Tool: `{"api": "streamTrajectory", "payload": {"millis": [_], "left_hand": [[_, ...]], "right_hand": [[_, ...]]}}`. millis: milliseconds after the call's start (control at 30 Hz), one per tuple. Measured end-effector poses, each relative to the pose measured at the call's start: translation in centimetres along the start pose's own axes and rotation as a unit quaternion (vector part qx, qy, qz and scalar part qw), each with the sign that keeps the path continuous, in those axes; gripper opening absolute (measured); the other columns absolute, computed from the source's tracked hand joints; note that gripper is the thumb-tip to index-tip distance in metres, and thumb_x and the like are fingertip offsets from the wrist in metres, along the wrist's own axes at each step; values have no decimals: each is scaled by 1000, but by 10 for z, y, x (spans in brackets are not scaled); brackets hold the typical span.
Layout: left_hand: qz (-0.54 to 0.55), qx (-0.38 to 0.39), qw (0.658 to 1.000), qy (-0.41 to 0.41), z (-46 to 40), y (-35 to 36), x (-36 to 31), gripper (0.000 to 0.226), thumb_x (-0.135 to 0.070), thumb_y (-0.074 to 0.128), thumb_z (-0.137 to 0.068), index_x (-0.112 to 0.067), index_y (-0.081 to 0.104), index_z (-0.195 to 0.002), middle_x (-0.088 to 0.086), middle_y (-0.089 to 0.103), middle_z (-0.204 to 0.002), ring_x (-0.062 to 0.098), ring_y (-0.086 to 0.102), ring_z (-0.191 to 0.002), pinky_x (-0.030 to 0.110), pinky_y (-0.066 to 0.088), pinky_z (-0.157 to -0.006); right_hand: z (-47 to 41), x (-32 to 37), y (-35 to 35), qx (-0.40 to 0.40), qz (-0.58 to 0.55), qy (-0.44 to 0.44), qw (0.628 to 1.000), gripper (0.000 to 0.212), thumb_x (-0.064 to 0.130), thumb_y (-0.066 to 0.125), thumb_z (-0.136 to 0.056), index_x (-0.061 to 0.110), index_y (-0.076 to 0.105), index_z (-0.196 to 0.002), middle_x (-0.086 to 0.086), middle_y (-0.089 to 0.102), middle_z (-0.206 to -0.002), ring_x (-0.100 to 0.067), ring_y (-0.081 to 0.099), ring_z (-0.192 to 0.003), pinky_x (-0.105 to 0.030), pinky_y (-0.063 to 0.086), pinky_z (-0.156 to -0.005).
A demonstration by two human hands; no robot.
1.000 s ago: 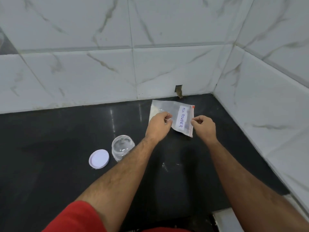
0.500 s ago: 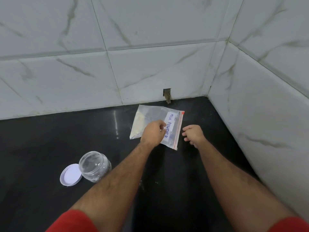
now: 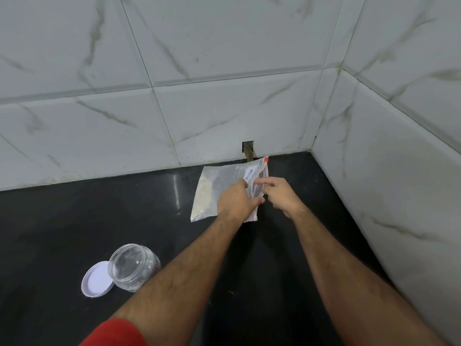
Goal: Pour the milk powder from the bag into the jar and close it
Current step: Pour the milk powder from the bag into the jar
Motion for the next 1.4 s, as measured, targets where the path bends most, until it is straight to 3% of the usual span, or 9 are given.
{"api": "streamTrajectory", "payload": {"millis": [167,267,333,467,633,900,1000,1200,1400], "left_hand": [[14,-27,999,-27,-2,-8,7,26,-34,59,-95,-18,60,-116,3,70,-110,20,65,-97,32,54,-79],[40,-45,998,-36,3,-16,16,21,-30,58,-94,-17,64,-110,2,71,-104,21,65,-94,34,55,-80],[65,-67,995,-35,7,-23,20,18,-28,58,-93,-18,65,-106,2,72,-99,21,66,-88,35,56,-78],[97,-118,988,-12,20,-44,28,17,-29,55,-92,-19,65,-102,0,72,-88,20,66,-82,33,53,-72],[131,-177,975,5,37,-73,45,17,-26,58,-87,-19,66,-100,-5,69,-84,17,64,-76,30,51,-68],[193,-284,939,-4,66,-109,80,12,-24,57,-85,-22,67,-92,-8,68,-77,16,64,-74,31,51,-68],[241,-345,907,-24,72,-124,91,16,-26,56,-87,-22,68,-97,-9,69,-81,15,66,-76,33,56,-71],[308,-408,858,-44,86,-123,95,9,-19,54,-86,-18,62,-89,-3,67,-78,23,62,-74,35,51,-71],[290,-335,892,-85,104,-80,110,6,-18,50,-88,-21,55,-88,-4,64,-76,23,62,-72,31,42,-62]], "right_hand": [[0,1,4,-3,-8,-14,1000,35,4,49,-99,17,70,-123,17,52,-81,2,41,-63,-10,35,-46],[3,2,7,-104,-9,-8,995,13,22,67,-93,17,67,-105,4,65,-90,-7,59,-75,-19,44,-61],[7,5,10,-144,-15,48,988,28,36,72,-89,17,55,-101,-4,64,-94,-14,60,-75,-26,47,-59],[16,28,21,-78,-52,95,991,34,45,63,-94,17,53,-111,-6,64,-98,-17,63,-78,-31,53,-64],[20,76,32,-48,-43,60,996,30,34,56,-94,9,63,-109,-9,67,-86,-20,60,-65,-30,51,-59],[31,129,50,-98,185,-64,976,26,13,47,-90,8,70,-79,-9,75,-78,-24,69,-66,-38,62,-61],[45,147,52,-156,235,-161,946,31,14,44,-96,11,61,-70,-4,66,-74,-24,59,-68,-29,39,-51],[90,152,53,-281,210,-338,873,32,13,43,-100,12,73,-110,-8,74,-82,-28,64,-72,-37,53,-65],[95,115,49,-134,309,-274,901,32,18,44,-101,14,75,-104,-3,70,-81,-31,65,-82,-33,46,-65]]}}
Point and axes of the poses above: each hand's wrist, its own z-axis away from the middle knuckle, its own y-axis out of the palm, x = y × z, the point moved 2 cm from there along -z, towards the middle knuckle
